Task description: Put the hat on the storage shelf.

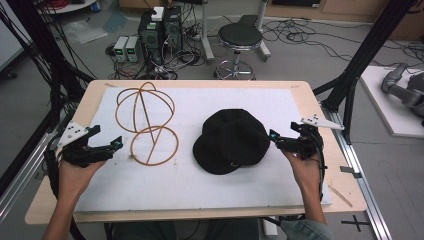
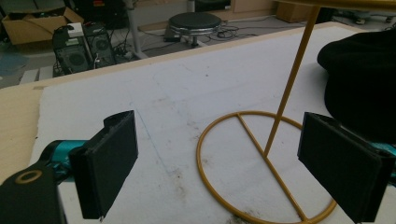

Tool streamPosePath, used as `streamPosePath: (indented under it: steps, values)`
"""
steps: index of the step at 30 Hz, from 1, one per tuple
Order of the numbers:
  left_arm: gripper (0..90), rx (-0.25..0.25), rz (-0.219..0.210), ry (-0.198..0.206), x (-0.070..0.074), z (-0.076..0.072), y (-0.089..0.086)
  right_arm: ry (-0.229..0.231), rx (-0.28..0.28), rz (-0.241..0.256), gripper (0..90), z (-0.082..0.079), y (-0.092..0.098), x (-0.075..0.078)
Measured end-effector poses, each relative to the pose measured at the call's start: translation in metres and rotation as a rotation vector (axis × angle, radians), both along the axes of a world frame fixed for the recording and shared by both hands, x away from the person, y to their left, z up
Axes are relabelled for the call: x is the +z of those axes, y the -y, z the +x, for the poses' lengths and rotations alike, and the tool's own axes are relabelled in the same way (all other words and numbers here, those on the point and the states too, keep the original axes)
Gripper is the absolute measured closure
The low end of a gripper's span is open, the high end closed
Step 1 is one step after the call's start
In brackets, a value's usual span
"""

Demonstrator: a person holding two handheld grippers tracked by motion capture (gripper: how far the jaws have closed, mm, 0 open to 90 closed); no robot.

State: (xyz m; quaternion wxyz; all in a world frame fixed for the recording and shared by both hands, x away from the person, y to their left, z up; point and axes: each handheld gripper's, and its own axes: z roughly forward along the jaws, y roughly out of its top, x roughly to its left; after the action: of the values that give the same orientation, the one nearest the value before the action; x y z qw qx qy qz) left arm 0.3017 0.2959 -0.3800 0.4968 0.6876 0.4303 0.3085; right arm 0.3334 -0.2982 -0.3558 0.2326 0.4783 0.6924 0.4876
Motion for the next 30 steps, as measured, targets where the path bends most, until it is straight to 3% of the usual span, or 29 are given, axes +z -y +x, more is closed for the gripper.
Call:
streamPosePath:
  steps: [4,10,20,30]
  values:
    - [12.5,0.003,0.022,0.0,0.0,-0.003,0.0,0.004,0.0,-0.001,8.8,0.003,-0.002,-0.001]
    - [12.5,0.01,0.012,0.012,0.003,-0.009,-0.005,0.005,0.022,-0.015,8.8,0.008,-0.013,-0.003]
    - [12.5,0.024,-0.002,0.004,-0.001,-0.018,-0.017,0.002,0.056,-0.027,8.8,0.03,-0.033,-0.015]
    - [12.5,0.022,0.001,0.02,0.003,-0.025,-0.021,-0.013,0.113,-0.004,8.8,0.047,-0.055,-0.025]
